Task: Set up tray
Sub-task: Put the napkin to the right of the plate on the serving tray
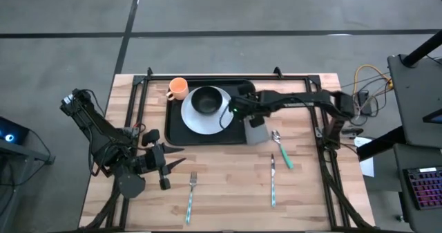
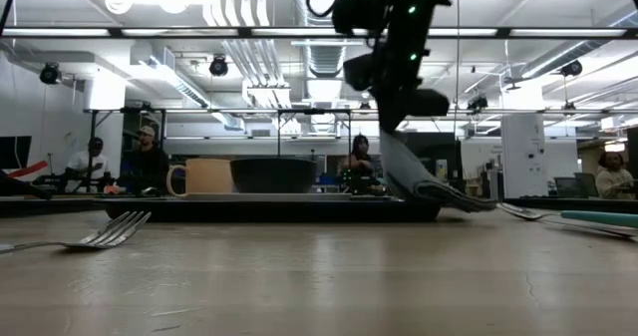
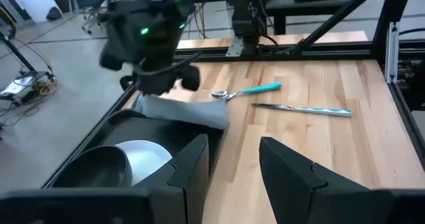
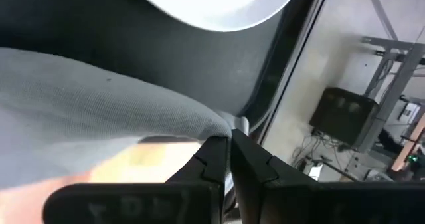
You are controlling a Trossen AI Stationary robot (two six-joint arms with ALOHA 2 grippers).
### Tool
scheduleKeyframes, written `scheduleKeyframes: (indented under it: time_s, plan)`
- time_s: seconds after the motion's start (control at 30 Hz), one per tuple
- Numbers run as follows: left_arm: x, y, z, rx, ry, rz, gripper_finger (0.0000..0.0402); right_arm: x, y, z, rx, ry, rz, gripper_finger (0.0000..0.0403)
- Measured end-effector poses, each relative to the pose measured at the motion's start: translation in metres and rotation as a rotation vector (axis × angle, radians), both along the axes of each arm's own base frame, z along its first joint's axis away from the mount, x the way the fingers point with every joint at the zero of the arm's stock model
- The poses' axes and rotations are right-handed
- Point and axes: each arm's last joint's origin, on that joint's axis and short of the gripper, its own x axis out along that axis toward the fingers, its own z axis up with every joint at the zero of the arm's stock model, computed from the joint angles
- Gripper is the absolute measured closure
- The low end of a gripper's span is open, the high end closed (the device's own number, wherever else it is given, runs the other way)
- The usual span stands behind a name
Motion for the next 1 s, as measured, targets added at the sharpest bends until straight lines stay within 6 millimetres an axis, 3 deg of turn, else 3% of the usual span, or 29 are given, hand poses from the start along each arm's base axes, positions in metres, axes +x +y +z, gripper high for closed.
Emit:
scheduleKeyframes:
  time_s: [0.27,0.6,0.83,1.0]
  plan:
    - [0.000,0.000,0.000,-0.016,-0.006,0.006,0.0285,0.034,-0.023,0.001,0.027,-0.120,0.095,0.0395]
    - [0.000,0.000,-0.002,-0.057,-0.008,0.009,0.0285,0.049,-0.055,-0.034,0.033,-0.130,-0.010,0.0395]
    - [0.000,0.000,-0.002,-0.058,-0.007,0.009,0.0285,0.049,-0.057,-0.025,0.015,-0.179,-0.013,0.0392]
    - [0.000,0.000,-0.002,-0.058,-0.007,0.009,0.0285,0.044,-0.056,-0.010,-0.009,-0.174,-0.009,0.0344]
